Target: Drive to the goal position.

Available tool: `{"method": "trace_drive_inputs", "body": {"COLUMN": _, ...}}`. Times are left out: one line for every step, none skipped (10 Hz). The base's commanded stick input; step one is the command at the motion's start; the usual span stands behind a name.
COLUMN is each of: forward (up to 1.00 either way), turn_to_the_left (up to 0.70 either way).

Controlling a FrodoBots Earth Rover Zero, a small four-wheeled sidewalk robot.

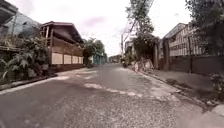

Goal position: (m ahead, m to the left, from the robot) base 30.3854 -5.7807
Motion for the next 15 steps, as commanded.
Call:
{"method": "trace_drive_inputs", "body": {"forward": 0.5, "turn_to_the_left": 0.0}}
{"method": "trace_drive_inputs", "body": {"forward": 0.5, "turn_to_the_left": 0.0}}
{"method": "trace_drive_inputs", "body": {"forward": 0.5, "turn_to_the_left": 0.0}}
{"method": "trace_drive_inputs", "body": {"forward": 0.5, "turn_to_the_left": 0.0}}
{"method": "trace_drive_inputs", "body": {"forward": 0.5, "turn_to_the_left": 0.0}}
{"method": "trace_drive_inputs", "body": {"forward": 0.5, "turn_to_the_left": 0.0}}
{"method": "trace_drive_inputs", "body": {"forward": 0.5, "turn_to_the_left": 0.0}}
{"method": "trace_drive_inputs", "body": {"forward": 0.5, "turn_to_the_left": 0.0}}
{"method": "trace_drive_inputs", "body": {"forward": 0.5, "turn_to_the_left": 0.0}}
{"method": "trace_drive_inputs", "body": {"forward": 0.5, "turn_to_the_left": 0.0}}
{"method": "trace_drive_inputs", "body": {"forward": 0.5, "turn_to_the_left": 0.0}}
{"method": "trace_drive_inputs", "body": {"forward": 0.5, "turn_to_the_left": 0.0}}
{"method": "trace_drive_inputs", "body": {"forward": 0.5, "turn_to_the_left": 0.0}}
{"method": "trace_drive_inputs", "body": {"forward": 0.5, "turn_to_the_left": 0.0}}
{"method": "trace_drive_inputs", "body": {"forward": 0.5, "turn_to_the_left": 0.0}}
